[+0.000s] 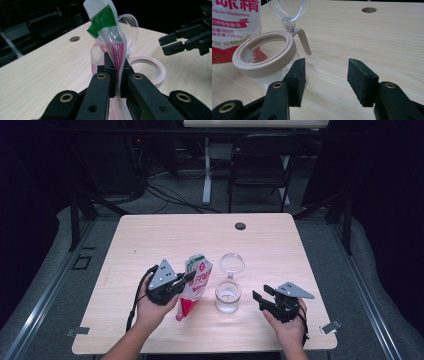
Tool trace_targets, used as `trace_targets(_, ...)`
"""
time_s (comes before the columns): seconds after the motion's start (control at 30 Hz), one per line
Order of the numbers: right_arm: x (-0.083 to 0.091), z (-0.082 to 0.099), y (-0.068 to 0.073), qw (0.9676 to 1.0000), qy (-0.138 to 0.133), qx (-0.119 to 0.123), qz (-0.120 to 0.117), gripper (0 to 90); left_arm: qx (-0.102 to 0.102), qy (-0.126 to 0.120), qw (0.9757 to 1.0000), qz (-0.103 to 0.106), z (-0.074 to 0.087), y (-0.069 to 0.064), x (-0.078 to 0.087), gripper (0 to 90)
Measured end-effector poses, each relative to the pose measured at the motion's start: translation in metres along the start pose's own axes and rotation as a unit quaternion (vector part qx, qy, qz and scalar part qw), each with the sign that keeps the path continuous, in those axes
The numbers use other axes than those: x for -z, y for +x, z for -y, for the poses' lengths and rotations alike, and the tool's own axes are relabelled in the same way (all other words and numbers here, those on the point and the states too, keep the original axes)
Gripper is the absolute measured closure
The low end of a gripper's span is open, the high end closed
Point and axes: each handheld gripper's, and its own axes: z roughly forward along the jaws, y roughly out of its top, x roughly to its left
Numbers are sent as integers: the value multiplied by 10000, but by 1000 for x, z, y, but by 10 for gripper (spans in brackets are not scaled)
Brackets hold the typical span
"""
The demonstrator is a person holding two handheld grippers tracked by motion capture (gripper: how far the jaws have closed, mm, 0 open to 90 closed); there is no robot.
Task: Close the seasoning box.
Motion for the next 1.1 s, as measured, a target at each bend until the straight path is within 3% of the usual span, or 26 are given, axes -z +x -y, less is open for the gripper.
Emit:
trace_targets(0.17, 5, -1, 1, 9999, -5, 105, -67, 509, 18, 16, 10000, 55, 1, 2, 2, 900)
trace_targets(0.4, 5, -9, 11, 9990, -63, 360, -267, 514, 207, 9, 9998, 6, 7, 9, 11, 900)
trace_targets(0.6, 5, -25, 27, 9965, -440, 617, -354, 521, 299, 48, 9995, 132, 15, 9, 21, 896)
trace_targets(0.67, 2, -31, 34, 9953, -548, 638, -479, 521, 358, 98, 9991, 194, 19, 6, 23, 896)
trace_targets(0.8, -6, -43, 47, 9908, -533, 812, -944, 514, 365, 215, 9989, 190, 27, 1, 26, 896)
trace_targets(0.97, -20, -54, 65, 9807, -322, 974, -1665, 465, 263, 300, 9990, 221, 35, -6, 30, 886)
trace_targets(1.1, -29, -58, 78, 9736, -232, 1116, -1979, 446, 281, 403, 9984, 279, 41, -10, 29, 885)
